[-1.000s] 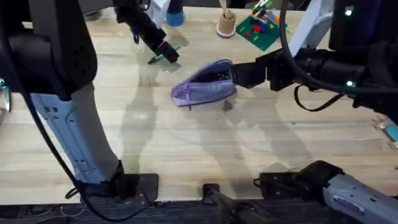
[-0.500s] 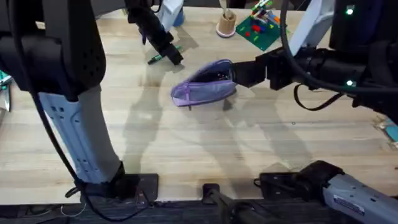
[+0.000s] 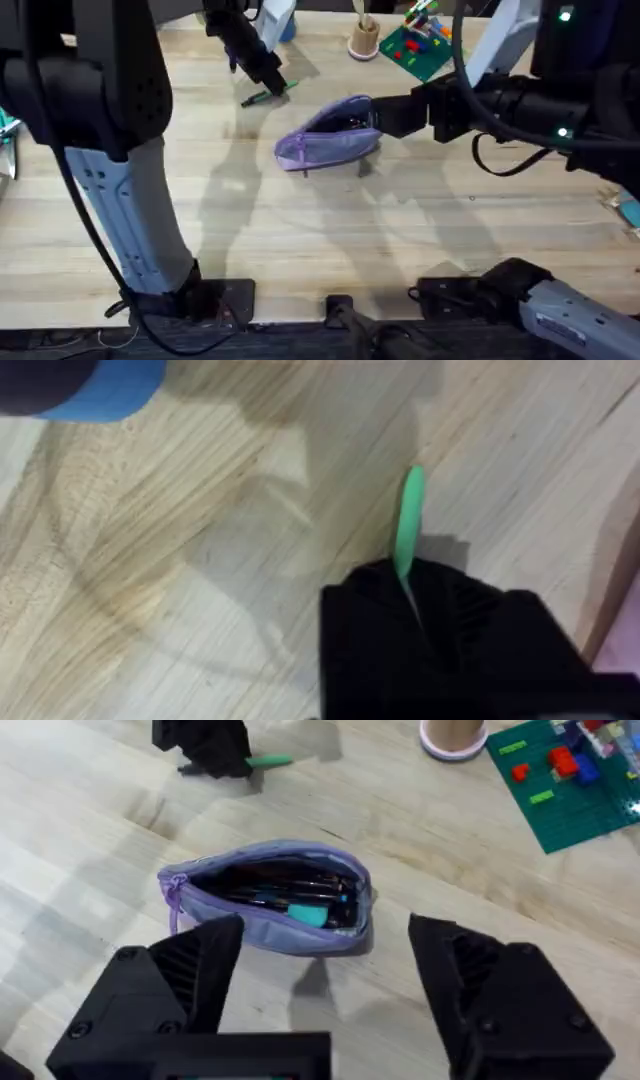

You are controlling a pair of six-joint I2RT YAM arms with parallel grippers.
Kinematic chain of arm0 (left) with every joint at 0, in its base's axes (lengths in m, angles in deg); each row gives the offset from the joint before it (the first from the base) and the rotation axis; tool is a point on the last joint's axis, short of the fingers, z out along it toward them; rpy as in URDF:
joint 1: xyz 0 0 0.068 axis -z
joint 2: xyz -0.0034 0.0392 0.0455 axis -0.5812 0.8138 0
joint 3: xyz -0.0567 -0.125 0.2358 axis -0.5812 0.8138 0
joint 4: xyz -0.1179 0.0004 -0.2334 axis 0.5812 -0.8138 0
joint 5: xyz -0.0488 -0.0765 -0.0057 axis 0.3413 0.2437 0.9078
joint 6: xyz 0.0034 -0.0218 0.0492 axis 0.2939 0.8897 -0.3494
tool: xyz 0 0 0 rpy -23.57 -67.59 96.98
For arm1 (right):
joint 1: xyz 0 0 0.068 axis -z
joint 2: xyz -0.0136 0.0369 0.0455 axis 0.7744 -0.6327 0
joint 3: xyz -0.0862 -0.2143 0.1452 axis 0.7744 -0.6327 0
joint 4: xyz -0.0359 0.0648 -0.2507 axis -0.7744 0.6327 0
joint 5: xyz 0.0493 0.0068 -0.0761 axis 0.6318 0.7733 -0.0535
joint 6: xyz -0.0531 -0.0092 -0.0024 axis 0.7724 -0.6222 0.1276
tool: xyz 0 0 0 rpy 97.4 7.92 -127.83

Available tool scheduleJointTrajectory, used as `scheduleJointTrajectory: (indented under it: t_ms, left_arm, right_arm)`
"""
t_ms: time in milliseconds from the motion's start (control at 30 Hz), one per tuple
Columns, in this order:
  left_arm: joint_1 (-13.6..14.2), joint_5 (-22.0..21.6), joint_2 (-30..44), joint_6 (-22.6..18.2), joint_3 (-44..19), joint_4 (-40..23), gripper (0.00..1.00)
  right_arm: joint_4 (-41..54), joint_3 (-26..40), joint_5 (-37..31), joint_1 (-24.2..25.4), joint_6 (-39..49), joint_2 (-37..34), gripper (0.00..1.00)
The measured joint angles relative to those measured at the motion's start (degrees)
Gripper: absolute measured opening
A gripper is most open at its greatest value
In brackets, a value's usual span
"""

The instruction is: Unzip the bag, pick up the pens from the table one at a time and place them inside, then zip the bag closed.

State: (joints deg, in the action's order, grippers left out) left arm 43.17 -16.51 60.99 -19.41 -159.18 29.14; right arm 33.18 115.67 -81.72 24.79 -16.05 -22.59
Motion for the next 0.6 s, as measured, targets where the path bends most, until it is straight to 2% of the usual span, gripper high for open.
scheduleJointTrajectory:
  t_ms: [67, 433, 600]
  left_arm:
    - [0.0, 0.3, 0.0, 0.0, -0.1, 0.0, 0.052]
    - [0.0, 0.4, 0.0, 0.7, -0.4, -0.6, 0.039]
    - [0.0, -0.1, 1.4, 0.7, -3.2, -4.5, 0.041]
  right_arm:
    - [0.0, 0.0, 0.0, 0.0, 0.0, 0.0, 0.996]
    - [-2.1, 0.0, 0.0, 0.0, 0.0, 1.1, 0.996]
    - [-1.8, 0.0, -1.3, 0.0, 0.0, 5.3, 0.996]
